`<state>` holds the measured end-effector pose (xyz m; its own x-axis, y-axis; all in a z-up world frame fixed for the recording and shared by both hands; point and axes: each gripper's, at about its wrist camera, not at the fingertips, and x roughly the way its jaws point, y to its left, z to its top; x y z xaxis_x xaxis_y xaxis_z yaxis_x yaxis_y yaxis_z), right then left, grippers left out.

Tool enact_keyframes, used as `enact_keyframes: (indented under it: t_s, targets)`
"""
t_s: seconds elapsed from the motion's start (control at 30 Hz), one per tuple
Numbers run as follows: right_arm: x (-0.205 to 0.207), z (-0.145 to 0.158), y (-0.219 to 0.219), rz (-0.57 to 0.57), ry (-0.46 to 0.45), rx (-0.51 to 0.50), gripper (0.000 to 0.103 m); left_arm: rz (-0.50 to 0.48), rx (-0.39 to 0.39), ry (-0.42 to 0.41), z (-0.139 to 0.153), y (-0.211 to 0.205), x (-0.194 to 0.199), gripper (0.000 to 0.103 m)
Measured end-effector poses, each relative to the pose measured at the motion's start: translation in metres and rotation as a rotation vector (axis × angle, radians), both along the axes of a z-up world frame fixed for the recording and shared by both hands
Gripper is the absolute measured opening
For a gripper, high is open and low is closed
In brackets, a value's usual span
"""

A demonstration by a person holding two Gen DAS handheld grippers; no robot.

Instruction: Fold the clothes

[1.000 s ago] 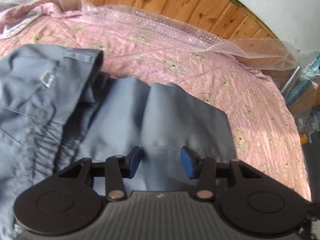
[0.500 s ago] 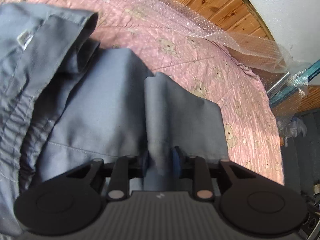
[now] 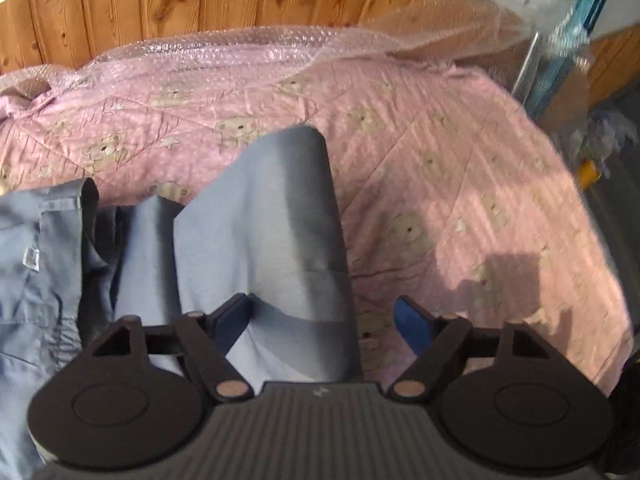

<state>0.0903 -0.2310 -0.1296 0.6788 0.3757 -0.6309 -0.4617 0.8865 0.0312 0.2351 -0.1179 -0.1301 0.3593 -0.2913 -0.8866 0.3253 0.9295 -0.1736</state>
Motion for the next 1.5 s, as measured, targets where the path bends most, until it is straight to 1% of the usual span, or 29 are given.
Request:
enact_keyframes:
  t_s: [0.03,0.07,0.1,0.17,0.2,0.27,0.3,0.37,0.43,0.5,0.57,0.63,0.7,0.77,0.83,0.87,0.9,0.93,1.0,1.07,1.13,1.2,1.23,1.27,1.33,1.37,1.4,1.43,1.5]
  targets:
    - [-0.001,0.001,0.007,0.016,-0.013,0.013,0.012,-0.014,0.008,0.01,-0.004,0.009,0.001,0.019]
    - [-0.002,0.001,0.013,0.033,-0.026,0.025,0.012,-0.003,-0.03,0.021,-0.003,0.023,0.002,0.018]
    - [-0.002,0.001,0.017,0.043,-0.034,0.047,0.017,0.009,-0.069,0.016,0.004,0.044,0.0,0.015]
    - [-0.007,0.007,0.024,0.086,-0.07,0.111,0.039,0.03,-0.14,-0.004,0.021,0.09,-0.004,0.014]
    - [-0.01,0.015,0.027,0.087,-0.091,0.154,0.048,0.056,-0.169,-0.007,0.023,0.121,-0.005,0.014]
    - [-0.015,0.032,0.031,0.082,-0.117,0.253,0.056,0.115,-0.225,-0.01,0.025,0.186,-0.006,0.014]
    - [-0.011,0.037,0.041,0.083,-0.1,0.301,0.058,0.145,-0.253,-0.012,0.026,0.219,-0.007,0.014]
    - [-0.003,0.046,0.063,0.084,-0.062,0.396,0.058,0.205,-0.309,-0.015,0.028,0.285,-0.008,0.015]
    - [0.015,0.038,0.101,0.074,0.0,0.364,0.056,0.249,-0.365,0.024,0.001,0.333,0.002,0.015]
    - [0.033,0.015,0.139,0.079,0.072,0.298,0.048,0.28,-0.432,0.059,-0.03,0.372,0.013,0.015]
    - [0.045,-0.01,0.172,0.063,0.164,0.197,0.046,0.301,-0.46,0.059,-0.048,0.384,0.016,0.018]
    - [0.048,-0.031,0.197,0.052,0.229,0.115,0.045,0.324,-0.481,0.057,-0.065,0.394,0.019,0.026]
    - [0.044,-0.042,0.211,0.035,0.258,0.055,0.045,0.32,-0.505,0.056,-0.07,0.397,0.016,0.03]
    - [0.043,-0.052,0.212,-0.009,0.3,0.028,0.045,0.31,-0.548,0.035,-0.067,0.401,0.011,0.033]
    - [0.045,-0.051,0.203,-0.051,0.323,0.07,0.045,0.321,-0.552,-0.001,-0.06,0.406,0.001,0.035]
    - [0.046,-0.048,0.198,-0.071,0.329,0.095,0.045,0.316,-0.569,0.0,-0.062,0.403,-0.001,0.033]
    - [0.048,-0.049,0.195,-0.083,0.338,0.1,0.045,0.306,-0.589,0.008,-0.065,0.4,-0.001,0.02]
    - [0.05,-0.05,0.193,-0.095,0.347,0.104,0.045,0.294,-0.597,0.015,-0.068,0.394,0.0,0.019]
    - [0.058,-0.055,0.186,-0.121,0.365,0.094,0.044,0.286,-0.584,0.003,-0.072,0.387,0.004,0.019]
    - [0.063,-0.064,0.18,-0.135,0.4,0.076,0.039,0.31,-0.521,0.017,-0.081,0.39,0.006,0.02]
    - [0.066,-0.061,0.18,-0.126,0.404,0.079,0.038,0.307,-0.502,0.006,-0.083,0.396,0.001,0.025]
    - [0.069,-0.058,0.181,-0.116,0.406,0.083,0.042,0.317,-0.511,-0.017,-0.075,0.403,-0.005,0.029]
    - [0.07,-0.056,0.181,-0.111,0.408,0.085,0.048,0.327,-0.516,-0.034,-0.068,0.408,-0.01,0.03]
    - [0.072,-0.055,0.181,-0.106,0.409,0.087,0.052,0.342,-0.515,-0.063,-0.059,0.412,-0.015,0.034]
    - [0.075,-0.051,0.182,-0.096,0.411,0.091,0.056,0.378,-0.505,-0.105,-0.047,0.42,-0.021,0.067]
    - [0.075,-0.045,0.176,-0.119,0.389,0.126,0.064,0.397,-0.493,-0.116,-0.044,0.423,-0.022,0.073]
    - [0.076,-0.039,0.166,-0.158,0.362,0.179,0.075,0.389,-0.476,-0.086,-0.049,0.419,-0.015,0.075]
    - [0.08,-0.038,0.156,-0.193,0.35,0.226,0.08,0.373,-0.457,-0.046,-0.056,0.414,-0.007,0.072]
    - [0.095,-0.046,0.142,-0.238,0.371,0.279,0.082,0.351,-0.441,0.006,-0.072,0.407,0.003,0.072]
